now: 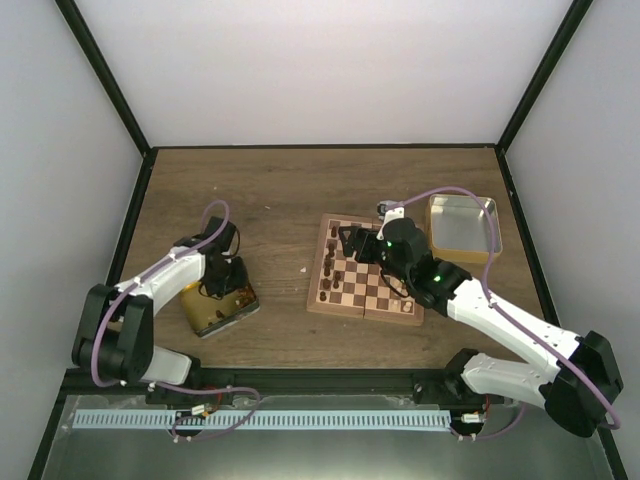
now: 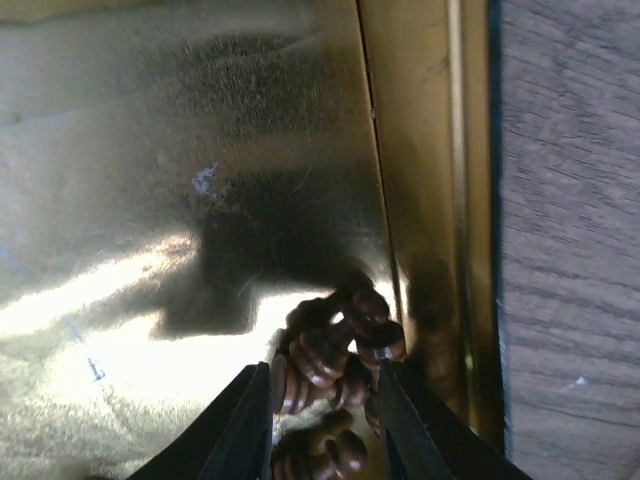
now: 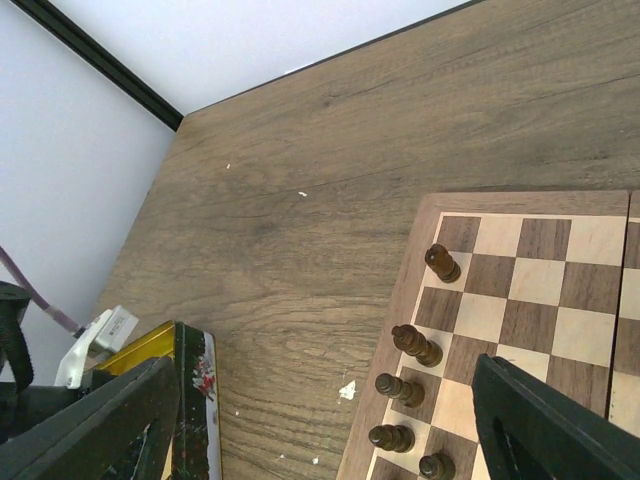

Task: Set up the chess pieces on the board
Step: Pick up the chess piece from the storage box.

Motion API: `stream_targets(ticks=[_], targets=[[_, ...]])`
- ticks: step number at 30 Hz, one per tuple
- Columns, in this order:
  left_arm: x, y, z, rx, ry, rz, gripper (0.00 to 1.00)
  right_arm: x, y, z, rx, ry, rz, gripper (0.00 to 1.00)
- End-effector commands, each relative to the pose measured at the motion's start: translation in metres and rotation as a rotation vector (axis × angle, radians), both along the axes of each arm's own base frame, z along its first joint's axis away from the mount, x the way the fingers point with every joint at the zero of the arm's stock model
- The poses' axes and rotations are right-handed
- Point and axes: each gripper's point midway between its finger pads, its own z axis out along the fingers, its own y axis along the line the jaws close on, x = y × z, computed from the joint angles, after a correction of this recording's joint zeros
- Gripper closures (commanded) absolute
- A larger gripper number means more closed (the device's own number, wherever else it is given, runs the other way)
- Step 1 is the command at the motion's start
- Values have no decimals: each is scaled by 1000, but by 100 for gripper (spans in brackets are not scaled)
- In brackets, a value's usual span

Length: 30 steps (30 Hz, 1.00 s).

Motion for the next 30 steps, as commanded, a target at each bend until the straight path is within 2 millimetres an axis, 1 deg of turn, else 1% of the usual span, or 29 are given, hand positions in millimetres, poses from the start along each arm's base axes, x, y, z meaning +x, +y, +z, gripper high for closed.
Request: stream_targets(ticks=[1, 4, 6, 10, 13, 19, 23, 28, 30], targets=[[1, 1, -17, 14, 32, -20, 69, 6, 3, 23, 45, -33, -9, 18], [-1, 6, -26, 42, 54, -17, 71, 6, 3, 22, 45, -31, -10, 18], [1, 8, -28, 51, 53, -11, 73, 6, 3, 22, 45, -30, -10, 18], [5, 20, -28, 102, 36, 43, 81, 5, 4, 22, 48, -26, -9, 18], [8, 27, -27, 120, 7, 77, 83, 6, 4, 23, 50, -27, -9, 18], [12, 32, -29, 122, -19, 108, 88, 6, 5, 24, 55, -30, -7, 18], [16, 33, -24, 122, -40, 114, 89, 6, 6, 23, 53, -29, -5, 18], [15, 26, -11, 71, -68, 110, 88, 6, 10, 24, 60, -31, 15, 18], [14, 22, -4, 43, -78, 104, 87, 5, 14, 24, 66, -31, 38, 18]])
